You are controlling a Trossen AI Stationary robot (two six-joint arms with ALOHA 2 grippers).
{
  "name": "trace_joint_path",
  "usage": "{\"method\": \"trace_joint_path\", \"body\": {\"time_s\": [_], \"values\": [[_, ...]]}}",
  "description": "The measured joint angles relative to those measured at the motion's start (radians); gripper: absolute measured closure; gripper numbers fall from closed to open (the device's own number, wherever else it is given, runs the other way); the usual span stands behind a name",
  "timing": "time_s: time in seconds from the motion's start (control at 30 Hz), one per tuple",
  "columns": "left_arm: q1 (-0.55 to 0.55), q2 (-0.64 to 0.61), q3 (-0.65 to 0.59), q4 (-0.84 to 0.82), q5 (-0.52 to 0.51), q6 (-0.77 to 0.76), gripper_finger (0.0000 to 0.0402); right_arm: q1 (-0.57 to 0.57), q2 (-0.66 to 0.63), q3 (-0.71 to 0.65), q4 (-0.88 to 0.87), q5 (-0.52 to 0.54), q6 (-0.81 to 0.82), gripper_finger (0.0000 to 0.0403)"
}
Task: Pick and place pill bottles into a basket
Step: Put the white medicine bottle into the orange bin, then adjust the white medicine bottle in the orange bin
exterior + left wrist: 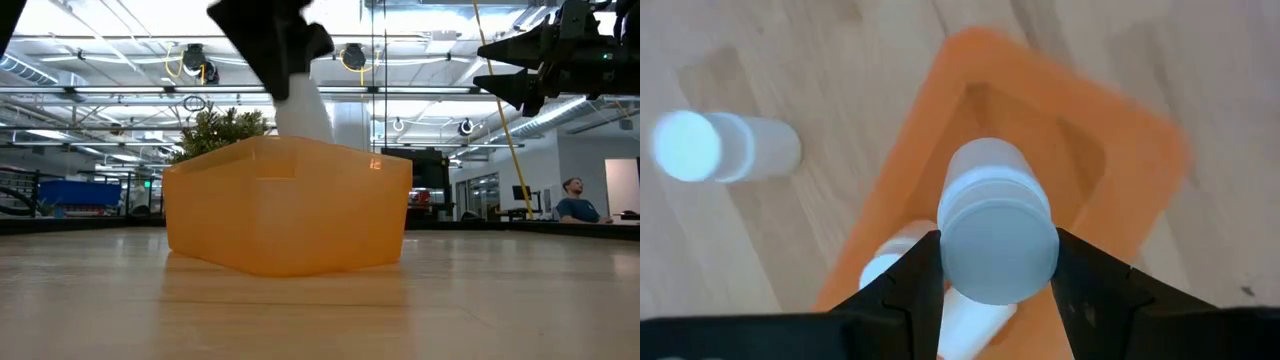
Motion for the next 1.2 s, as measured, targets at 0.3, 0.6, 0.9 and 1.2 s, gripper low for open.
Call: {"method": "trace_joint_path", "body": {"time_s": [0.3, 0.6, 0.9, 1.2], "values": [[0.001, 0.105, -0.001, 0.001, 0.041, 0.035, 0.0244, 0.0, 0.007, 0.0, 0.001, 0.0, 0.0, 0.0078], [0.001, 0.137, 0.002, -0.011, 0.065, 0.035, 0.0244, 0.0, 0.007, 0.0, -0.001, 0.0, 0.0, 0.0078], [-0.005, 0.127, 0.0, 0.009, 0.083, 0.004, 0.0198, 0.0, 0.007, 0.0, -0.001, 0.0, 0.0, 0.0078], [-0.027, 0.126, -0.001, -0.02, -0.049, 0.0, 0.0013, 0.0, 0.007, 0.0, -0.007, 0.0, 0.0, 0.0078]]}}
